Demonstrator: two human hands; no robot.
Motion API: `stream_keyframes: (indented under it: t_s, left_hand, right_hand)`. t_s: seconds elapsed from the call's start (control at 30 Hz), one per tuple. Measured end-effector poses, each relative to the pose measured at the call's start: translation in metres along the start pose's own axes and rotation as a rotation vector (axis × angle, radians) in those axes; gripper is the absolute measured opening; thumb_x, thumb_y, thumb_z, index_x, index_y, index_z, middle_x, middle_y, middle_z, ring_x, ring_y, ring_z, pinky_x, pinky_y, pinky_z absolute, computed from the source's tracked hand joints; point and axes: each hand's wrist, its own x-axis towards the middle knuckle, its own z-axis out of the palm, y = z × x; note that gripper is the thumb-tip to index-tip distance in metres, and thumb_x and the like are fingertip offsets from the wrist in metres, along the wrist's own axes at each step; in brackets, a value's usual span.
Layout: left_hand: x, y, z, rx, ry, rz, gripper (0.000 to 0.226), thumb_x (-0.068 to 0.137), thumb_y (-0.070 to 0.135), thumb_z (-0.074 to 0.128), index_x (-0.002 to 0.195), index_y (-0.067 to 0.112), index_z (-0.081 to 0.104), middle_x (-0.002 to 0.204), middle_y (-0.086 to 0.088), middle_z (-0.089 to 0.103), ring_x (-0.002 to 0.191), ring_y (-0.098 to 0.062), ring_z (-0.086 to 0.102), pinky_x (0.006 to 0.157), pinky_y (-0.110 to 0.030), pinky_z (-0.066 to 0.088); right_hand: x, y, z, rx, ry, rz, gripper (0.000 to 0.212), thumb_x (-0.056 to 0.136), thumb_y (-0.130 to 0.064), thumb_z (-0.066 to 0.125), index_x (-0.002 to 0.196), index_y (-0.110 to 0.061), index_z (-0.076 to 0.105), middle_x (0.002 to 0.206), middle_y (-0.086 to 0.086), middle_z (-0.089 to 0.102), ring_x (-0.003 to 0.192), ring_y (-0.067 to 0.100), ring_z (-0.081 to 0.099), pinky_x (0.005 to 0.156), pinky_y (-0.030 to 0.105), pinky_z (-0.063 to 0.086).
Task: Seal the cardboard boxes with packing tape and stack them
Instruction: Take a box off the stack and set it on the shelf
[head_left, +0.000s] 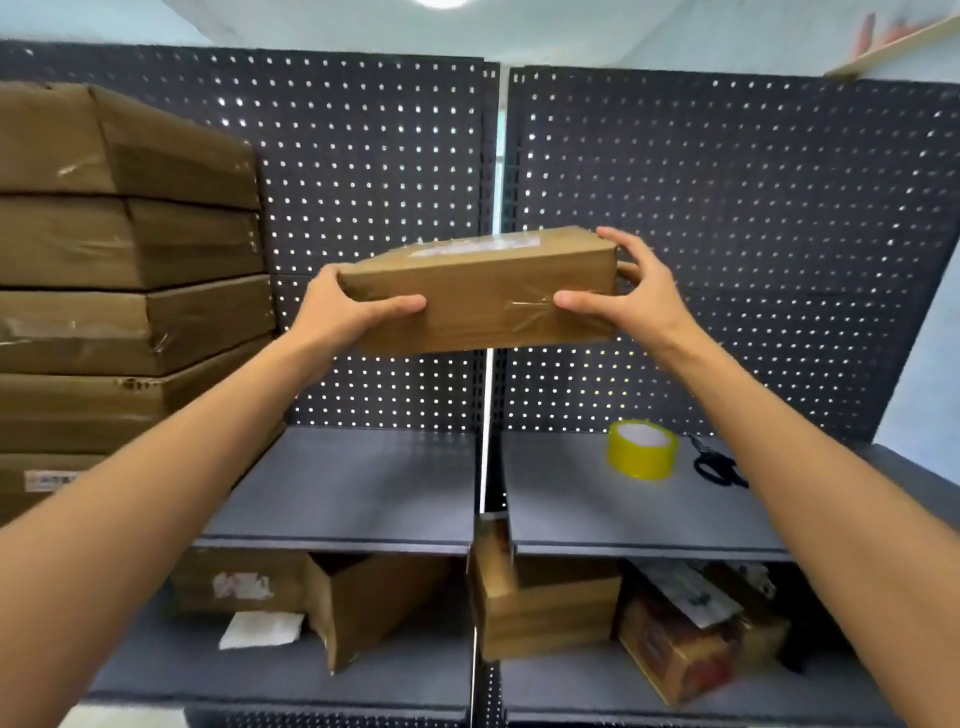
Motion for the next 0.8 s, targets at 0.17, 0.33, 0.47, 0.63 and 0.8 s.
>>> stream_keyframes:
  t_s: [0.17, 0.33, 0.47, 0.63, 0.8]
  left_hand:
    - [-0.011, -0.054, 0.027, 0.042, -0.075, -0.072, 0.083, 0.062, 0.029, 0.088, 0.131, 0.013, 0.046, 0.12, 0.0, 0.054, 0.106, -0.014, 0.055, 0.083, -0.026, 0.048]
    - [-0.034, -0.111, 0.055, 0.067, -0.115, -0.102, 0.09, 0.059, 0.031, 0.09, 0.134, 0.013, 0.042, 0.123, 0.0, 0.051, 0.108, -0.015, 0.051, 0.078, -0.022, 0.044]
    - [-0.046, -0.147, 0.068, 0.127, -0.163, -0.143, 0.094, 0.058, 0.033, 0.09, 0.135, 0.013, 0.04, 0.128, -0.005, 0.05, 0.112, -0.018, 0.05, 0.092, -0.032, 0.046]
    - [-0.06, -0.165, 0.077, 0.182, -0.224, -0.116, 0.09, 0.061, 0.033, 0.088, 0.133, 0.015, 0.038, 0.126, -0.005, 0.046, 0.103, -0.015, 0.05, 0.086, -0.028, 0.044]
    - [-0.065, -0.17, 0.082, 0.193, -0.242, -0.072, 0.089, 0.061, 0.043, 0.084, 0.134, 0.019, 0.038, 0.126, -0.002, 0.042, 0.109, -0.017, 0.05, 0.096, -0.036, 0.047]
  right_hand:
    - [-0.032, 0.058, 0.012, 0.17, -0.03, 0.154, 0.078, 0.071, 0.002, 0.079, 0.132, -0.028, 0.041, 0.111, -0.009, 0.054, 0.103, 0.007, 0.057, 0.09, 0.026, 0.053]
    - [-0.066, 0.109, 0.019, 0.164, -0.071, 0.252, 0.081, 0.072, 0.007, 0.075, 0.137, -0.021, 0.036, 0.116, -0.015, 0.051, 0.108, 0.006, 0.053, 0.094, 0.02, 0.048]
    - [-0.088, 0.141, 0.022, 0.091, -0.15, 0.331, 0.082, 0.074, -0.001, 0.077, 0.137, -0.025, 0.031, 0.122, -0.013, 0.051, 0.115, 0.009, 0.052, 0.095, 0.02, 0.047]
    - [-0.104, 0.171, 0.018, -0.012, -0.209, 0.399, 0.089, 0.066, -0.022, 0.081, 0.138, -0.029, 0.028, 0.139, -0.001, 0.045, 0.125, 0.016, 0.048, 0.106, 0.035, 0.042]
    - [-0.109, 0.179, 0.013, -0.046, -0.228, 0.395, 0.093, 0.067, -0.033, 0.076, 0.144, -0.031, 0.024, 0.136, -0.01, 0.044, 0.125, 0.011, 0.048, 0.107, 0.034, 0.042]
